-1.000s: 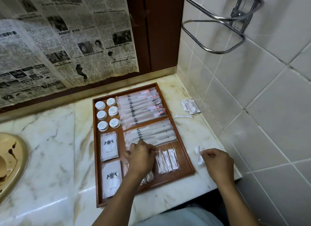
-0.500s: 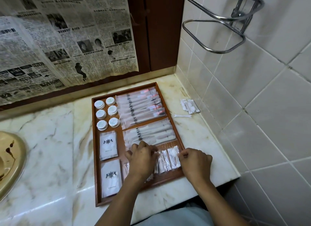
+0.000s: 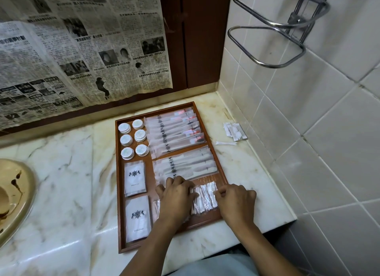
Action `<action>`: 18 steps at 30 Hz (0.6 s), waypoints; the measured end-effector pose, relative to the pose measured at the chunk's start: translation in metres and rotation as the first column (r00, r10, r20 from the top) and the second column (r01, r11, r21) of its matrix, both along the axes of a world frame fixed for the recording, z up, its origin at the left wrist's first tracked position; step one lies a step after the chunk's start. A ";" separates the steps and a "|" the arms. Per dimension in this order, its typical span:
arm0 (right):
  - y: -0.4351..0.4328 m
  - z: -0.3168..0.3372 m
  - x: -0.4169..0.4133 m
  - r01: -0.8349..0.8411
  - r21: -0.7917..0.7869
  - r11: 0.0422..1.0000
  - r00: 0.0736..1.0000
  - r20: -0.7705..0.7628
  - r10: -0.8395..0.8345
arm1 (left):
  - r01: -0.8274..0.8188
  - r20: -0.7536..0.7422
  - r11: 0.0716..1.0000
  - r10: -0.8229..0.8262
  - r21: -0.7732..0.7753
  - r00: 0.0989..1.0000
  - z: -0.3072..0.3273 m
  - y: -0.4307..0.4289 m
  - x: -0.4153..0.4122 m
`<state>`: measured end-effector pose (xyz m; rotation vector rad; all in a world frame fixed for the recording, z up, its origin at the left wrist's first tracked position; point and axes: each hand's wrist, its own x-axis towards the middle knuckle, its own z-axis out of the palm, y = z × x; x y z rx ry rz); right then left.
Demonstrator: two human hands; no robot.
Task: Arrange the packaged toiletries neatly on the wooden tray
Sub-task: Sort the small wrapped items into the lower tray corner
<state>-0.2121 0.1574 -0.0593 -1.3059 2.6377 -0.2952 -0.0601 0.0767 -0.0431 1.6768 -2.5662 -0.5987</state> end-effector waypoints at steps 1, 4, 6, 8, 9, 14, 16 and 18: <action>0.000 0.000 0.000 -0.015 0.012 1.000 1.000 -0.012 0.016 | -0.002 -0.003 1.000 0.002 -0.001 1.000 0.000 0.000 0.000; 0.001 -0.001 0.001 -0.071 0.059 0.996 0.996 -0.058 0.075 | -0.016 0.001 1.000 0.016 -0.006 1.000 0.001 -0.003 -0.001; 0.001 -0.001 0.003 -0.098 0.081 0.992 0.991 -0.082 0.105 | -0.022 0.002 1.000 0.022 -0.013 1.000 0.002 -0.005 -0.001; 0.001 -0.001 0.004 -0.105 0.104 0.989 0.989 -0.095 0.115 | -0.035 -0.007 0.999 0.035 -0.015 0.999 0.004 -0.007 0.000; 0.000 -0.001 0.005 -0.106 0.115 0.988 0.988 -0.101 0.118 | -0.042 -0.010 0.999 0.042 -0.013 0.999 0.005 -0.008 -0.001; -0.002 0.001 0.006 -0.114 0.122 0.986 0.985 -0.114 0.129 | -0.033 -0.010 0.999 0.033 0.009 0.999 0.006 -0.014 -0.007; -0.001 0.000 0.005 -0.118 0.115 0.986 0.985 -0.110 0.131 | -0.024 -0.006 0.999 0.025 0.021 1.000 0.004 -0.014 -0.010; 0.000 0.000 0.005 -0.115 0.118 0.986 0.986 -0.109 0.128 | -0.024 -0.002 0.999 0.024 0.022 1.000 0.003 -0.012 -0.010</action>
